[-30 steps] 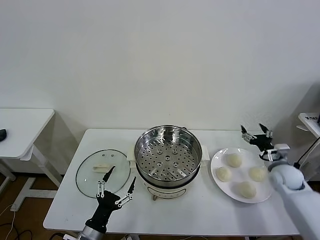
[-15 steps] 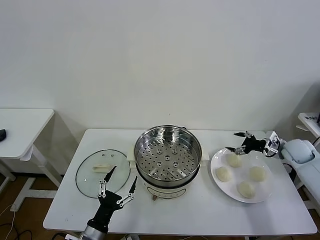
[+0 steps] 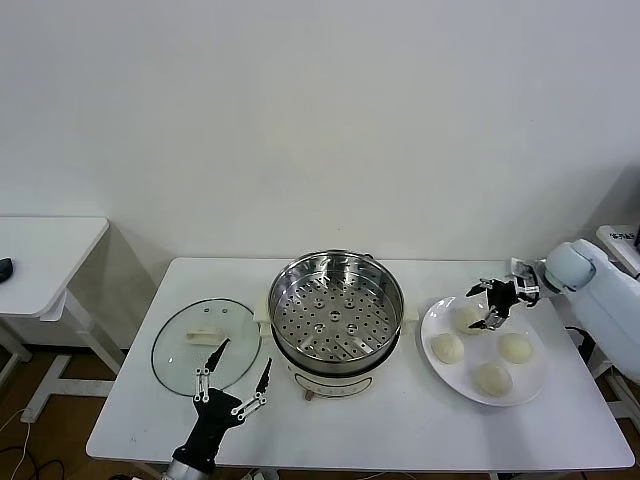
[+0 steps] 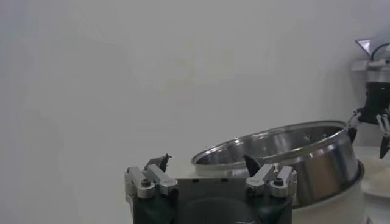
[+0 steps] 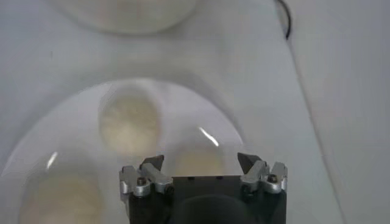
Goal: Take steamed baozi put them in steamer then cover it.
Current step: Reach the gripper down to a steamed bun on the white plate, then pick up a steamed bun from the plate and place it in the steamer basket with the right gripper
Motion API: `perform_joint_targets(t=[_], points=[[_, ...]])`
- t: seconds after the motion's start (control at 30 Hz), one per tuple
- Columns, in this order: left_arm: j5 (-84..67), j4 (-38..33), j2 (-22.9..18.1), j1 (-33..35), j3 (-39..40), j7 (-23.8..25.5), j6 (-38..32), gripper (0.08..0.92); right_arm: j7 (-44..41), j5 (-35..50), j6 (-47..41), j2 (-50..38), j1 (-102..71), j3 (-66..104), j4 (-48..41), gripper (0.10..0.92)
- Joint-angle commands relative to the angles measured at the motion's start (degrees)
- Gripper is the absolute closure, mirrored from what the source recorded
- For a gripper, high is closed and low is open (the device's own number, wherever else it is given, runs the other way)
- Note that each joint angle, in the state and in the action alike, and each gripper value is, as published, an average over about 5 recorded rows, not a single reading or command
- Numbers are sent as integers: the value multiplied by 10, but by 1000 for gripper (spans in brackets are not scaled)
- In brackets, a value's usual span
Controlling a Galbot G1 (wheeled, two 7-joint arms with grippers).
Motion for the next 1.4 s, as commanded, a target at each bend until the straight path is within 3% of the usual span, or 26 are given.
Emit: perform_joint_targets(t=[0.03,0.3,0.57,0.9,1.13,1.4], points=[[2,1,-2,3,1,-1,-3,177,-14,-94,19,48,36,-28,-70,203],[2,4,-1,3,-1,-4,-6,177,8,-102,25,72,24,-16,-90,205],[2,3,-1,3,2,-6,-6,177,4,-91,27,67,23,-18,-79,283],[2,-1,2,0,6,-6,-6,177,-11,20,33,-28,92,-102,78,326],[2,-2,3,-2,13,-7,-8,177,-21,56,163,-41,278,-239,180,338],[3,-4,4,0,15,-9,-13,177,-25,49,292,60,402,-345,236,358]])
